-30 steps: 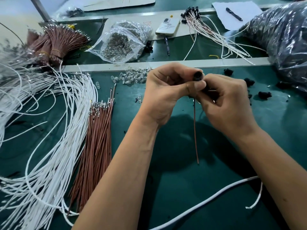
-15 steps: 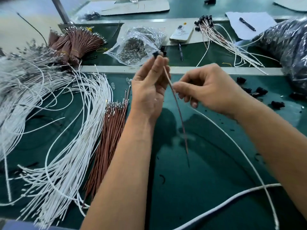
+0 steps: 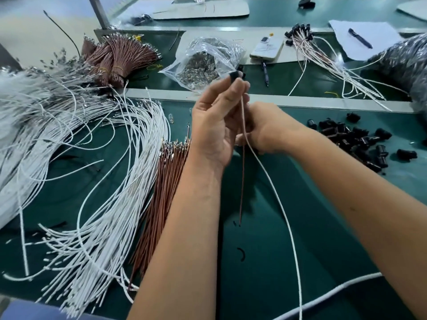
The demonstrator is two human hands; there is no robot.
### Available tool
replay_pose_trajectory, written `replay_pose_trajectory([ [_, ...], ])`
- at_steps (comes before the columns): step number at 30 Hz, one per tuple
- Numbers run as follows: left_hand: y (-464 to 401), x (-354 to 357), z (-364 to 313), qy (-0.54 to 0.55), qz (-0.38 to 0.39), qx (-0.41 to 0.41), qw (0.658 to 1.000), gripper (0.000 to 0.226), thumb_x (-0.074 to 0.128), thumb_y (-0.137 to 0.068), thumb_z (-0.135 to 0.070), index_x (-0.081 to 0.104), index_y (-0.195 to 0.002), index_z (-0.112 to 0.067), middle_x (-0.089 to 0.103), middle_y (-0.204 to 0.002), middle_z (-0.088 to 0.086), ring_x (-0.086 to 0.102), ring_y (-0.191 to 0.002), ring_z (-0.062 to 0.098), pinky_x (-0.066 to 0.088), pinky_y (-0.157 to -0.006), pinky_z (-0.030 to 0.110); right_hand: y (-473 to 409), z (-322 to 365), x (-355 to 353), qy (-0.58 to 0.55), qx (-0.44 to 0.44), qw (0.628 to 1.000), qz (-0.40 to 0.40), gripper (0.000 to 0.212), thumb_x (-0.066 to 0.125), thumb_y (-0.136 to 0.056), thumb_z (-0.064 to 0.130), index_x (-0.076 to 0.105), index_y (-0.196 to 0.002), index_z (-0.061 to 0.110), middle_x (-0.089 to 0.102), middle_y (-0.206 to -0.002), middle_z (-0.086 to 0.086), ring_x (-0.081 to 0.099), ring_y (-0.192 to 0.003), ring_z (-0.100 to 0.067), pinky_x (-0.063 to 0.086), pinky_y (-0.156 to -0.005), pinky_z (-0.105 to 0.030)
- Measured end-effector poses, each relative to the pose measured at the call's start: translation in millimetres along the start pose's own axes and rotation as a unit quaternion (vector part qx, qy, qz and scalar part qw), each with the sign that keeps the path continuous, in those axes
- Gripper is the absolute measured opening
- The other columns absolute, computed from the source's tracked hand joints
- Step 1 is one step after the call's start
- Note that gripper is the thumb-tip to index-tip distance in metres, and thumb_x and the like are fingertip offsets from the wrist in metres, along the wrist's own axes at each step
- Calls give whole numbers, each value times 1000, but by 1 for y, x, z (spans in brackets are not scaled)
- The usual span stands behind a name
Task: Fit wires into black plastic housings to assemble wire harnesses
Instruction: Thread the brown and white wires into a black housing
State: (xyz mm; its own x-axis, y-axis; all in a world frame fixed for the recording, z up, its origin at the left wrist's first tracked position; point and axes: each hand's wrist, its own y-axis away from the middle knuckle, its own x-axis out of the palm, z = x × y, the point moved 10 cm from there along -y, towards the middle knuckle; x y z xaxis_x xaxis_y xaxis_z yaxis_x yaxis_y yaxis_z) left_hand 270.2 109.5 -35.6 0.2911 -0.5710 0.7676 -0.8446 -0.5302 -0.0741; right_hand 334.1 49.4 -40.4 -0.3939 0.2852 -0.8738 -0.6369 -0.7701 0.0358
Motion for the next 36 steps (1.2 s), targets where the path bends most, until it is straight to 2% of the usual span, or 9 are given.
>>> replay_pose_trajectory([
  [4,3,8,29,-121,9,-39,992,17,65,-85,13,68,-90,-3,71,-71,6,63,-60,13,54,-64,22,33,-49,-45,-82,14,986,-144,15,83,-86,19,70,-81,14,72,-77,-6,68,-72,-25,49,-68,-28],
  [6,4,12,42,-214,24,-43,975,16,69,-84,13,68,-91,-1,71,-69,6,63,-59,10,54,-63,20,61,-74,-61,-178,12,960,-214,14,83,-87,20,71,-83,15,72,-67,-2,65,-53,-19,51,-55,-25],
  [8,6,18,54,-284,52,-41,957,18,74,-80,13,70,-90,-1,72,-72,7,66,-63,10,54,-67,20,88,-92,-73,-233,-1,933,-275,14,83,-88,23,72,-82,16,71,-63,2,57,-41,-12,46,-43,-20],
  [10,8,25,63,-322,85,-38,942,19,76,-78,14,71,-90,0,74,-79,13,69,-70,14,57,-75,23,107,-104,-80,-288,-15,905,-313,13,83,-87,24,73,-82,18,72,-67,1,55,-40,-12,45,-41,-21],
  [13,12,31,69,-341,117,-34,932,21,76,-76,16,72,-90,1,74,-89,21,70,-78,21,59,-83,28,121,-101,-84,-313,-58,888,-331,8,82,-89,18,74,-89,16,73,-73,-3,59,-44,-17,48,-46,-21],
  [17,12,34,71,-358,139,-21,923,25,76,-73,19,72,-87,0,74,-86,17,70,-79,19,57,-81,26,127,-94,-77,-313,-89,888,-324,5,76,-93,7,75,-97,9,73,-77,-3,68,-55,-21,55,-53,-26],
  [21,13,37,72,-360,154,-15,920,25,75,-71,21,70,-88,4,73,-87,17,70,-80,23,56,-80,29,130,-89,-76,-284,-98,894,-332,10,78,-93,9,75,-101,4,75,-84,-3,71,-59,-19,56,-56,-25],
  [25,14,41,73,-338,170,-15,925,27,73,-71,23,70,-86,1,75,-82,8,71,-74,14,54,-73,21,135,-86,-79,-251,-104,899,-344,9,77,-94,12,76,-101,5,75,-84,-1,70,-58,-17,54,-58,-23],
  [36,13,44,66,-308,179,11,935,28,73,-71,23,70,-85,-1,74,-78,1,69,-74,12,54,-75,22,151,-64,-90,-163,-160,891,-393,8,74,-97,12,77,-99,4,74,-87,-2,69,-63,-12,55,-59,-27],
])
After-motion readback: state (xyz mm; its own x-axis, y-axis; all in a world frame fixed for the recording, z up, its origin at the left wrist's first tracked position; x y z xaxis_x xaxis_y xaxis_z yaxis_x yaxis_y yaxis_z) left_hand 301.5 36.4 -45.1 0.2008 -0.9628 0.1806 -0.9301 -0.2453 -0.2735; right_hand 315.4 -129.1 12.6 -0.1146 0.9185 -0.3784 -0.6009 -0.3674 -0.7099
